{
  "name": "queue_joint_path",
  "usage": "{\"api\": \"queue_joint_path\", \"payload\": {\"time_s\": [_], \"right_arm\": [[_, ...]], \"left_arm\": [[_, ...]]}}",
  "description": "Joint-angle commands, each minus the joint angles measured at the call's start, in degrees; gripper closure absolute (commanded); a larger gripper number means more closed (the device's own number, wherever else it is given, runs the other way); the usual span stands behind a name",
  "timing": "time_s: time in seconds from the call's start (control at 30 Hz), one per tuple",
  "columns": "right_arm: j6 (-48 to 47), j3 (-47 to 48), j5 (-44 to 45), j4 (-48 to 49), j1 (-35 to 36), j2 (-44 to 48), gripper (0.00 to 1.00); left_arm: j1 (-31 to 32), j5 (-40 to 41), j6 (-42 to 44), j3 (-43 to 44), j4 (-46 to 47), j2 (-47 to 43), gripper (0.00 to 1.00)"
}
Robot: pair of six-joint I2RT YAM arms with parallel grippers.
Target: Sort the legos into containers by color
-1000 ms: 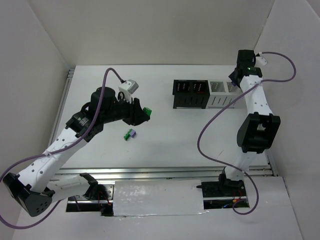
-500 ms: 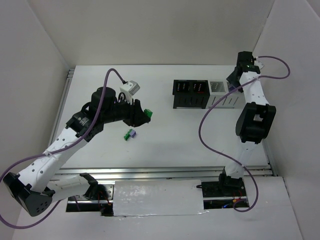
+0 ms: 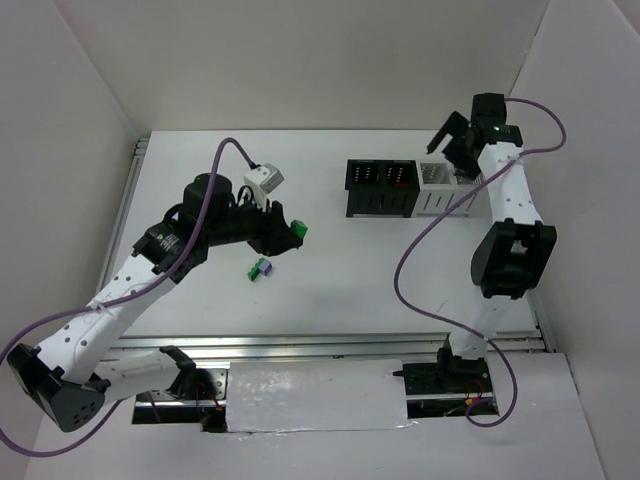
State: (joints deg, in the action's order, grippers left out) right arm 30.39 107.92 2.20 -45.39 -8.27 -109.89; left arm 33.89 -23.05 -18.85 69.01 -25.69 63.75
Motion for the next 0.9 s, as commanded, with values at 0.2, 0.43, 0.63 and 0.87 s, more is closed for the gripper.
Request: {"api": "queue_joint_path", "payload": {"time_s": [0.2,0.43,0.63,0.87], "right_arm": [[7.64,-17.11,-34.16,4.14,26.7,30.66,0.01],[15.75,-25.3,-33.6,7.95,41.21,37.81,0.06],[16.63,-28.55,-19.73,4.0,45.09,39.75,0.09],[17.68,-29.96,-13.71,3.72,45.36,41.33,0.09]], "left_arm": [[2.32,8.46,11.89,-4.05,8.73,-1.61,1.0],[4.69,5.65,17.18,-3.01,10.05,1.55,1.0],[5.13,-1.29,17.53,-0.9,12.07,3.66,0.99],[6.36,-5.51,16.74,0.51,14.09,5.42,0.99]]}}
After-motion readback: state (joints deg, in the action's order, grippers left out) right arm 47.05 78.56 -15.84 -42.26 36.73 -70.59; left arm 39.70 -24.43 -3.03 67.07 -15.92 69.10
